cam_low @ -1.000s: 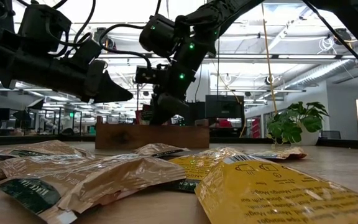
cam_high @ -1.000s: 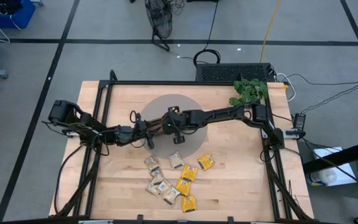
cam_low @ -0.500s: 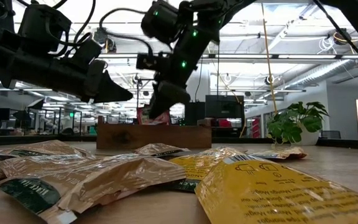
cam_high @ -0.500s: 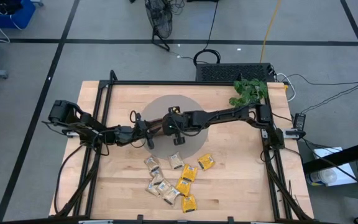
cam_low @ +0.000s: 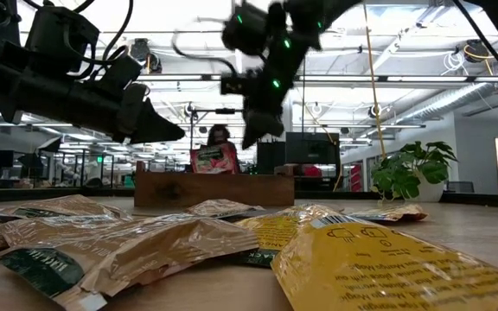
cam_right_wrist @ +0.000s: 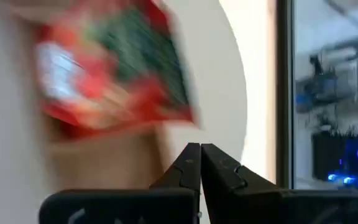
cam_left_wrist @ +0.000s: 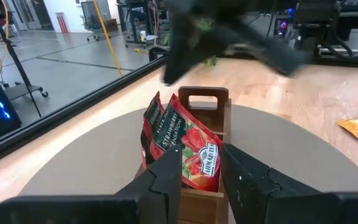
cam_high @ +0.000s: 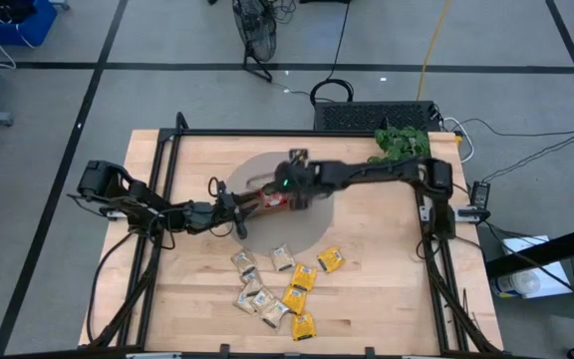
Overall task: Pick & Place Tea
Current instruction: Adjust the wooden organizer, then put the yellow tea bag into the wooden organizer
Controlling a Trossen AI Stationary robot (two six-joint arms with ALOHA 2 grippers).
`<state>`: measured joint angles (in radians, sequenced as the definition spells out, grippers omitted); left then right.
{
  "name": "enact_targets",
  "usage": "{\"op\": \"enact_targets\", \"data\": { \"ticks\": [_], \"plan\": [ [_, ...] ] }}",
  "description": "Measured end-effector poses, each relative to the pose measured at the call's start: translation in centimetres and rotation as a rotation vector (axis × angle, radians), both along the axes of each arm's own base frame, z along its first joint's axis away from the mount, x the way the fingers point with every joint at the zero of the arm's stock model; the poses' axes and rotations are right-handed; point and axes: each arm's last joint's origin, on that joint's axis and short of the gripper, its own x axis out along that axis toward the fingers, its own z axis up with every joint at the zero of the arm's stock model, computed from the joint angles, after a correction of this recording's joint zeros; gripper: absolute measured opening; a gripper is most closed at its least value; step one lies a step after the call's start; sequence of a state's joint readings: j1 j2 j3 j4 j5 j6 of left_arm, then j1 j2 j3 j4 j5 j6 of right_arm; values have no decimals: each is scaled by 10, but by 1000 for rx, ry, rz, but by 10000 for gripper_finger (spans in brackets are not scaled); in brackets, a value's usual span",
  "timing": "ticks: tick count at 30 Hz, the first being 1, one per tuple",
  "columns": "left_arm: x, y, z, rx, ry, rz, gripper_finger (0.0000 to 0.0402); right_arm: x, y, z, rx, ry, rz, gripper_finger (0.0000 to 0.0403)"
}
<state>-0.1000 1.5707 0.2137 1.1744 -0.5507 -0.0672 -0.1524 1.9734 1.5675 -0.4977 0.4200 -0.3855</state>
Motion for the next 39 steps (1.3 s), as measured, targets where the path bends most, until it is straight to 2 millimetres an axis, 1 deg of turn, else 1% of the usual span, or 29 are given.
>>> {"op": "enact_targets", "data": {
  "ticks": [5,9,12,15,21,23,30,32,35,37,39],
  "plan": [
    [0,0,-1,-12,0,-3,115,-25,-49,-17,108,-108,-53,0],
    [0,0,-1,-14,-1,-6,115,-42,-77,-31,237,-146,-43,0],
    [0,0,-1,-15,-1,-6,115,-51,-88,-38,324,-152,-32,0],
    [0,0,-1,-16,-2,-6,115,-56,-90,-43,391,-143,-30,0],
    [0,0,0,-23,-6,-5,115,-59,-79,-39,469,-112,8,0],
    [0,0,0,-24,-7,-5,115,-59,-72,-38,480,-87,18,0],
    [0,0,0,-27,-9,-4,115,-61,-48,-24,499,-45,48,0],
    [0,0,0,-26,-9,-4,115,-62,-42,-12,463,-71,45,0],
    [0,0,0,-26,-9,-4,115,-67,-27,14,444,-136,65,0],
    [0,0,0,-22,-7,-5,115,-73,-9,34,445,-179,102,0],
    [0,0,0,-18,-5,-5,115,-84,16,48,444,-223,168,0]
  ]
}}
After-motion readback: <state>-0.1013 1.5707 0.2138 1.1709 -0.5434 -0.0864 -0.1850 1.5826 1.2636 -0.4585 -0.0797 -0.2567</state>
